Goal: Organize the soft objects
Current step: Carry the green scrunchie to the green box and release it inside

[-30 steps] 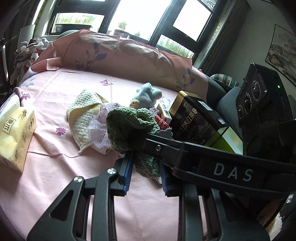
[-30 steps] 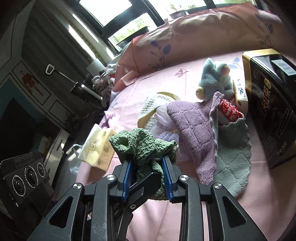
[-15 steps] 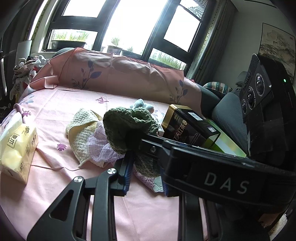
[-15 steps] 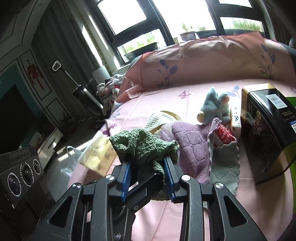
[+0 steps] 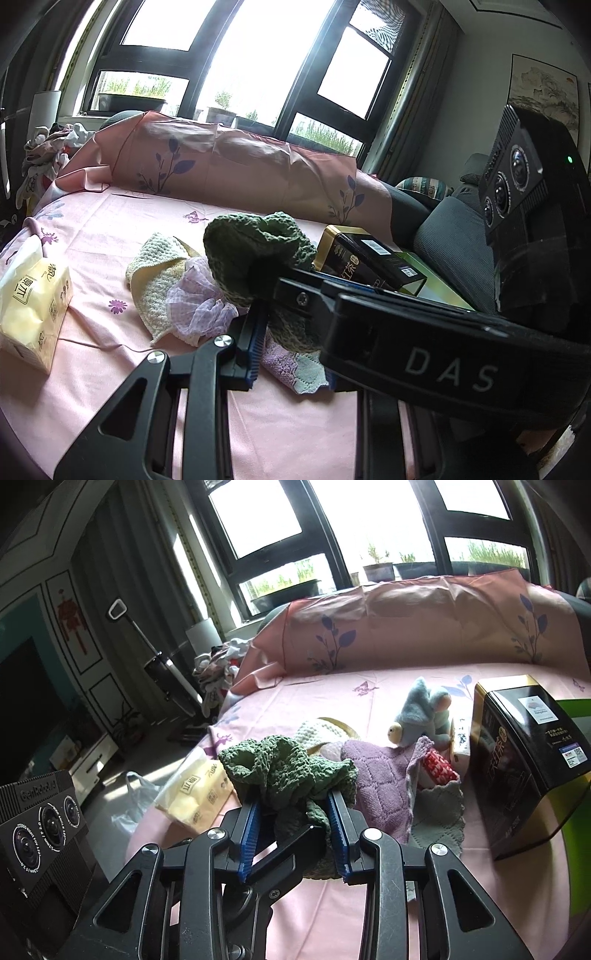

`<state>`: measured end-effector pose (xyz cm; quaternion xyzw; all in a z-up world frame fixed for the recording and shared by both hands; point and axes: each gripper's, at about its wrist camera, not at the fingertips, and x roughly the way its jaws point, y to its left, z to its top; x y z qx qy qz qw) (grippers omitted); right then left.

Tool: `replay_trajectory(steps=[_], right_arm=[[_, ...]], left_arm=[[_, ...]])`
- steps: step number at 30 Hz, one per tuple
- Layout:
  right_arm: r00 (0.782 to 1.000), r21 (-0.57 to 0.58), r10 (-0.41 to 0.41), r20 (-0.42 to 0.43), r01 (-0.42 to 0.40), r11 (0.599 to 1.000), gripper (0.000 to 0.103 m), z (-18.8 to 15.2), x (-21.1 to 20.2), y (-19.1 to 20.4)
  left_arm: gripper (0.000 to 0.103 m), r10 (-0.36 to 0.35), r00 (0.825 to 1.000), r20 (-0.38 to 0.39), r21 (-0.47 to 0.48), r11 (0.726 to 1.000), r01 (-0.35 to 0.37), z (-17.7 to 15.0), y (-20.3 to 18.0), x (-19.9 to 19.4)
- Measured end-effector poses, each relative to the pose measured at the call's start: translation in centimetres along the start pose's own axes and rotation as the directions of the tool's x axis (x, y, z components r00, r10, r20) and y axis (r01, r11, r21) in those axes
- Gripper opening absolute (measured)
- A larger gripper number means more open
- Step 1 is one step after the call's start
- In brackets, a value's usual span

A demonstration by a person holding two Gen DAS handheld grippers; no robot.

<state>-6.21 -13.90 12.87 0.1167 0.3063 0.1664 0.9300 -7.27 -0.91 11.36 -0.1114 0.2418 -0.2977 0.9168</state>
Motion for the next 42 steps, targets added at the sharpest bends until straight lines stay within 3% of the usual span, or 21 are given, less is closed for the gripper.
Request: replay_trajectory(steps=[7,17,31,42], right_arm=[[1.0,-0.018,-0.004,0.01,0.004,1.0,0.037,0.2,-0.6,0.0],[0.996,0.028,0.09,0.019,-0.091,0.996,0.036,1.0,-2.5,-1.3],[0.981,0.095,0.106,0.16,-0.122,0.988,0.036,2.6,-8.7,-6.2],[0.961,0.238,0.042,0.275,-0.111,0.965,0.036,1.8,-14.3,-12.7]], left_arm=[[0.023,-0.027,0.999,0.023,0.005,1.0,0.027,0.1,-0.4,-0.3],[0.023,-0.099,0.993,0.071,-0.007,0.995,0.1,0.8,-1.6,-1.3],[0.024,-0.168,0.983,0.075,0.129,0.979,0.158,3.7,-9.1,0.6],[0.024,-0.255,0.967,-0.004,0.238,0.939,0.249,4.4,-16.2,4.6]])
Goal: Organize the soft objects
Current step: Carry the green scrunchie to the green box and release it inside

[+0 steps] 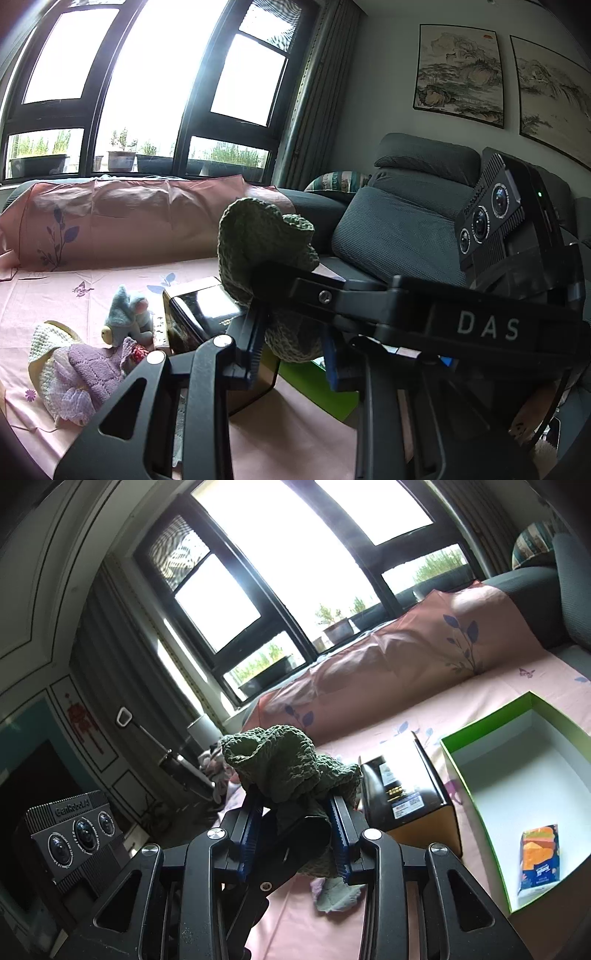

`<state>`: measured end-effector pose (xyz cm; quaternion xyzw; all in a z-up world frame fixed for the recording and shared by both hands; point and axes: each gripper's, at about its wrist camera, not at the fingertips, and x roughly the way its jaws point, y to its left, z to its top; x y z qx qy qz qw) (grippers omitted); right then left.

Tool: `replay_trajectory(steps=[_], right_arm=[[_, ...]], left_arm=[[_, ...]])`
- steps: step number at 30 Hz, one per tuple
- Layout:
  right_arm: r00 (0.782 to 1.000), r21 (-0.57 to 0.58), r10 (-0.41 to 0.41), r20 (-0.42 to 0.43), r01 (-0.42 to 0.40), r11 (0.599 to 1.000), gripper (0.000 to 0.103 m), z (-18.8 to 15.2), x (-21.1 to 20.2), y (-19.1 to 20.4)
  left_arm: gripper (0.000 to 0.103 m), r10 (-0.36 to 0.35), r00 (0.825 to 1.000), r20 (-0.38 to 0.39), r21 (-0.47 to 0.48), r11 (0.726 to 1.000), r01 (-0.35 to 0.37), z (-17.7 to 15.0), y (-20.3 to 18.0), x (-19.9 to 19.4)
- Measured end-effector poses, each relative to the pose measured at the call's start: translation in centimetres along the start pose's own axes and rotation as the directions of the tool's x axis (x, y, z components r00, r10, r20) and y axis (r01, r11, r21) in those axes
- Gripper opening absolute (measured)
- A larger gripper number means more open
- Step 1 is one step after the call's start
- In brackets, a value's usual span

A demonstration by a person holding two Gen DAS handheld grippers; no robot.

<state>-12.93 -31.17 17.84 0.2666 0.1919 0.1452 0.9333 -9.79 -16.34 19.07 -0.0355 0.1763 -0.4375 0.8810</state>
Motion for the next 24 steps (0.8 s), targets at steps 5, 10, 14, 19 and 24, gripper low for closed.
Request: replay_trajectory(steps=[5,10,14,19,24], right_arm=[[0.999,0.112,-0.013,0.052,0.007,0.994,0.036,0.5,-2.0,-3.6],[0.994,0.188,-0.037,0.103,0.017,0.982,0.036,0.9,-3.0,-6.0],[0.991,0.242,-0.06,0.123,0.029,0.97,0.036,0.9,-3.7,-8.0],[0.986,0.314,-0.085,0.143,0.036,0.949,0.036,0.7,-4.6,-10.5],[0.983,0.376,-0.12,0.14,0.059,0.925,0.036,0.4,-5.0,-12.8]], left_arm=[[0.025,-0.066,0.997,-0.048,0.032,0.997,0.068,0.3,-1.9,3.2],[0.025,-0.11,0.99,-0.087,0.057,0.992,0.115,0.7,-3.4,5.7],[0.026,-0.134,0.982,-0.135,0.073,0.987,0.145,0.7,-4.5,7.7],[0.025,-0.165,0.97,-0.18,0.076,0.981,0.181,0.4,-5.6,10.2],[0.026,-0.19,0.953,-0.235,0.068,0.975,0.211,0.0,-6.3,12.6]])
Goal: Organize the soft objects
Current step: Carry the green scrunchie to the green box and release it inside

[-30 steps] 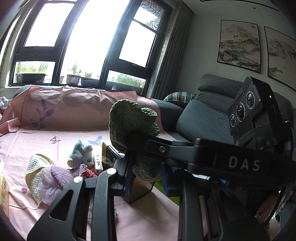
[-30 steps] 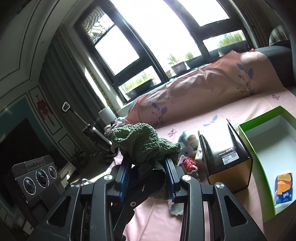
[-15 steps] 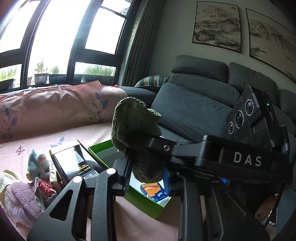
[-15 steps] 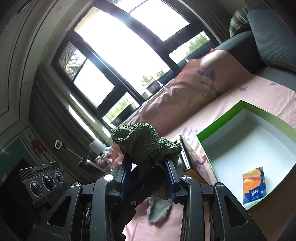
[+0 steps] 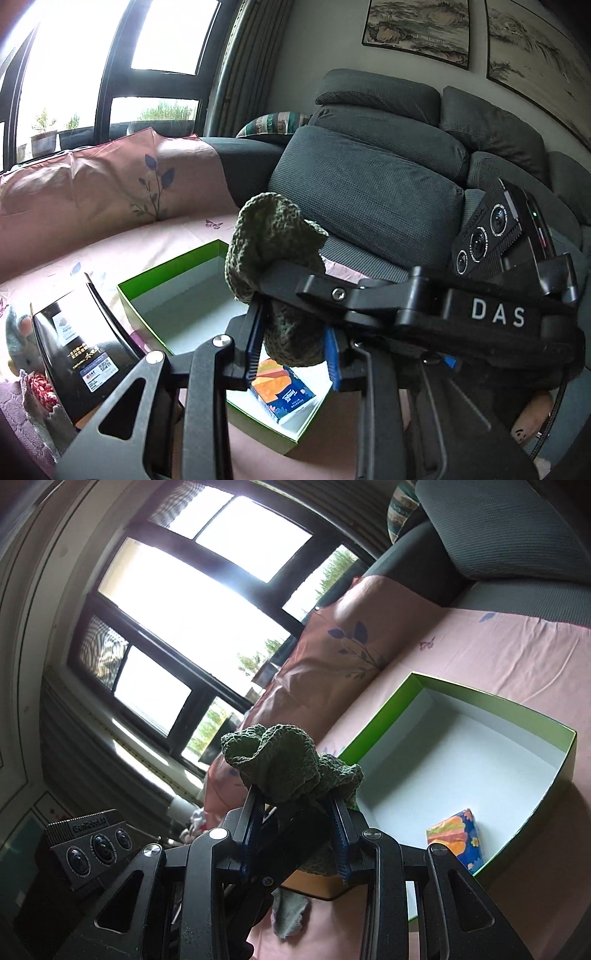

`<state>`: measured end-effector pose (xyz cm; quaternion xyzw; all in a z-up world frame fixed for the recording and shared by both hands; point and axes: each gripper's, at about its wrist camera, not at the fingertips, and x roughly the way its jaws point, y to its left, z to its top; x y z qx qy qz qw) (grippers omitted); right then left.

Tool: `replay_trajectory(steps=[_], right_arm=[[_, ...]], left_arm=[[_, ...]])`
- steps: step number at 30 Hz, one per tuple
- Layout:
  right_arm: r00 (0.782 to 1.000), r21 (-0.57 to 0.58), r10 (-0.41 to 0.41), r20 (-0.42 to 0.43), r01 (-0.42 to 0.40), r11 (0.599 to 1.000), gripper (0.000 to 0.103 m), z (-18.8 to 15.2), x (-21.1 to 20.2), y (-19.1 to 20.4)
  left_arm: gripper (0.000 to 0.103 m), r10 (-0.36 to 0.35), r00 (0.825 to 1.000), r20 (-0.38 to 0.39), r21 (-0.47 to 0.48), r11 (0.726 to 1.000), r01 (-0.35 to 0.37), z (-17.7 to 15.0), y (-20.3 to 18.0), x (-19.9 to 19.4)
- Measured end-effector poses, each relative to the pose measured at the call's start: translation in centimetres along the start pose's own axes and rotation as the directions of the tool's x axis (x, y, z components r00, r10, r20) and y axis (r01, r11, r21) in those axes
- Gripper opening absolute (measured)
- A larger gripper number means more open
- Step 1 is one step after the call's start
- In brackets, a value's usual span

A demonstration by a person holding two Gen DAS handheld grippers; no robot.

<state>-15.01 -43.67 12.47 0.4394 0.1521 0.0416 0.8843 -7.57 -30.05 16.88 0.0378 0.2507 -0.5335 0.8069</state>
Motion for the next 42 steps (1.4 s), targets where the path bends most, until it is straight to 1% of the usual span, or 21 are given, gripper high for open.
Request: replay_trajectory(steps=[4,9,14,17,23,24,28,30,32,34,36,37,38,40,42], right_arm=[[1.0,0.061,-0.019,0.0,0.019,0.998,0.036,0.4,0.0,-1.9],[0.999,0.106,-0.044,0.015,0.042,0.993,0.036,0.8,-0.4,-3.3],[0.997,0.144,-0.069,0.016,0.066,0.987,0.036,1.0,-0.8,-4.5],[0.994,0.153,-0.108,0.022,0.103,0.983,0.036,1.1,-1.1,-4.8],[0.985,0.163,-0.169,0.032,0.162,0.973,0.036,1.2,-1.4,-5.3],[0.983,0.163,-0.179,0.037,0.171,0.972,0.036,1.2,-1.5,-5.3],[0.979,0.161,-0.2,0.048,0.19,0.969,0.036,1.2,-1.6,-5.1],[0.972,0.162,-0.227,0.063,0.215,0.963,0.037,1.2,-1.9,-4.9],[0.961,0.164,-0.265,0.081,0.25,0.954,0.053,1.2,-2.3,-4.9],[0.958,0.17,-0.272,0.09,0.254,0.952,0.055,1.2,-2.5,-5.0],[0.96,0.176,-0.263,0.094,0.244,0.954,0.055,1.2,-2.6,-5.0],[0.96,0.174,-0.263,0.099,0.244,0.954,0.058,1.2,-2.6,-4.9],[0.958,0.169,-0.265,0.106,0.245,0.955,0.065,1.2,-2.6,-4.6],[0.958,0.147,-0.26,0.119,0.242,0.959,0.073,1.2,-2.6,-3.9],[0.964,0.118,-0.231,0.134,0.216,0.969,0.079,1.0,-2.5,-2.9]], left_arm=[[0.026,-0.001,0.999,-0.044,-0.007,1.0,0.001,-0.1,-0.4,1.8],[0.026,-0.024,0.997,-0.069,-0.006,1.0,0.024,-0.1,-0.8,3.3],[0.028,-0.029,0.995,-0.09,-0.015,0.999,0.028,-0.4,-1.1,4.5],[0.028,-0.034,0.994,-0.105,-0.033,0.999,0.031,-0.6,-1.0,4.9],[0.028,0.0,0.995,-0.104,-0.004,1.0,-0.001,-0.9,-1.3,4.7],[0.029,0.0,0.995,-0.102,-0.005,1.0,-0.001,-0.9,-1.2,4.6],[0.041,0.018,0.996,-0.09,-0.021,1.0,-0.02,-1.1,-0.5,3.6],[0.046,0.031,0.998,-0.057,-0.048,0.998,-0.033,-1.0,-0.1,2.6],[0.056,0.02,0.999,-0.026,-0.08,0.997,-0.022,-0.8,0.5,1.4],[0.063,0.02,1.0,-0.001,-0.102,0.995,-0.02,-0.7,1.1,0.1],[0.065,0.029,0.999,0.025,-0.124,0.992,-0.025,-0.7,1.7,-1.4],[0.068,0.036,0.999,0.038,-0.14,0.99,-0.031,-0.8,2.0,-2.2],[0.073,0.046,0.998,0.052,-0.157,0.987,-0.037,-0.9,2.3,-3.0],[0.078,0.07,0.994,0.08,-0.185,0.981,-0.054,-1.2,3.1,-4.9],[0.083,0.117,0.988,0.1,-0.2,0.975,-0.095,-1.7,3.9,-6.8]])
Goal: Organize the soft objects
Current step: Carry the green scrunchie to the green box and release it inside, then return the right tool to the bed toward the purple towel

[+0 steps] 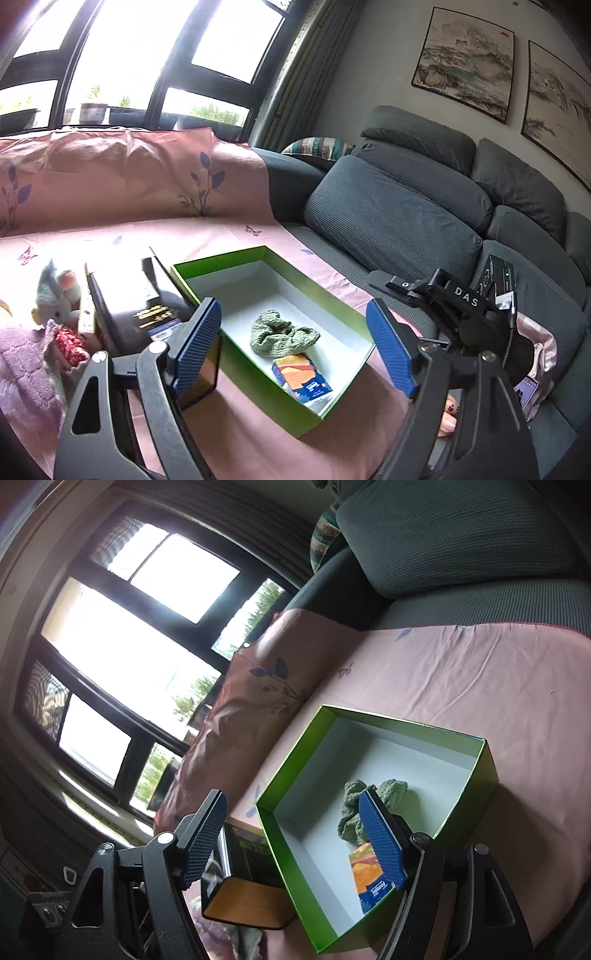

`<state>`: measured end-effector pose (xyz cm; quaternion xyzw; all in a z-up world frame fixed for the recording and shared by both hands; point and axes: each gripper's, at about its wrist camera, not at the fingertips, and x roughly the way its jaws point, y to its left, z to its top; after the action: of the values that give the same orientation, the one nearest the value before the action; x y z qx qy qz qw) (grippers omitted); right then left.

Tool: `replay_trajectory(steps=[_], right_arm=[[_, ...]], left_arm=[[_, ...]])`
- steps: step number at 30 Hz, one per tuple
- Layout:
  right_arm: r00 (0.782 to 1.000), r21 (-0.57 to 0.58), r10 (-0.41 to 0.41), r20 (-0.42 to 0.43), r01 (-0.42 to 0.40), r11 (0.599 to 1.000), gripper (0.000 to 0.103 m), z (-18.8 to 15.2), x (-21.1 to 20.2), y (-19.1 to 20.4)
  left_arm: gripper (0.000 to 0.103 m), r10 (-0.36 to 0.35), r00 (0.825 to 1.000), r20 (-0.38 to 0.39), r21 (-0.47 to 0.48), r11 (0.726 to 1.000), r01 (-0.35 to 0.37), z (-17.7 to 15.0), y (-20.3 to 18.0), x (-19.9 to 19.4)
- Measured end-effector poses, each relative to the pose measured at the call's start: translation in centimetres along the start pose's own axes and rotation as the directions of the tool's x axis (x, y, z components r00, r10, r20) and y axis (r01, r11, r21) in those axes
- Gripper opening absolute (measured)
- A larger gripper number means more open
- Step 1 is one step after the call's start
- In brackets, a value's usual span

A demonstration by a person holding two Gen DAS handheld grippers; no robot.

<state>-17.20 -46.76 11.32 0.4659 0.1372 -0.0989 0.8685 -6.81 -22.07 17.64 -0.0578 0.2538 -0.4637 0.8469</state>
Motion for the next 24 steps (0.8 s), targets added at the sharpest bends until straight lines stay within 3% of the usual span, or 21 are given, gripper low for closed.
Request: replay_trajectory(steps=[2,7,9,11,14,18,20,24], right_arm=[[0.999,-0.029,0.035,0.02,-0.035,0.999,0.088,-0.3,-0.2,1.0],[0.993,-0.104,0.115,0.029,-0.111,0.988,0.093,-1.4,-0.2,4.0],[0.991,-0.142,0.131,0.008,-0.128,0.982,0.094,-2.0,0.2,5.3],[0.992,-0.182,0.128,-0.013,-0.128,0.975,0.095,-2.7,0.7,6.6],[0.992,-0.238,0.119,-0.042,-0.125,0.963,0.095,-4.1,1.6,8.6],[0.989,-0.308,0.122,-0.088,-0.143,0.941,0.095,-6.0,2.7,11.2],[0.985,-0.349,0.124,-0.121,-0.16,0.923,0.095,-7.2,3.3,12.7],[0.973,-0.43,0.108,-0.203,-0.188,0.883,0.095,-10.3,5.1,15.5]], left_arm=[[0.089,0.076,0.997,0.032,-0.007,0.997,-0.076,-0.2,1.1,-1.9],[0.091,0.272,0.959,0.079,-0.059,0.962,-0.268,-0.9,5.5,-6.9],[0.092,0.364,0.928,0.076,-0.077,0.93,-0.359,-1.1,7.7,-8.9],[0.093,0.453,0.887,0.096,-0.108,0.89,-0.443,-1.5,9.9,-11.1],[0.096,0.545,0.833,0.097,-0.192,0.831,-0.522,-2.6,13.6,-14.0],[0.096,0.616,0.786,0.06,-0.272,0.767,-0.581,-4.7,17.6,-16.2],[0.096,0.629,0.777,0.031,-0.286,0.75,-0.596,-5.6,19.1,-16.6],[0.096,0.617,0.786,-0.041,-0.344,0.73,-0.59,-6.5,21.7,-16.8]])
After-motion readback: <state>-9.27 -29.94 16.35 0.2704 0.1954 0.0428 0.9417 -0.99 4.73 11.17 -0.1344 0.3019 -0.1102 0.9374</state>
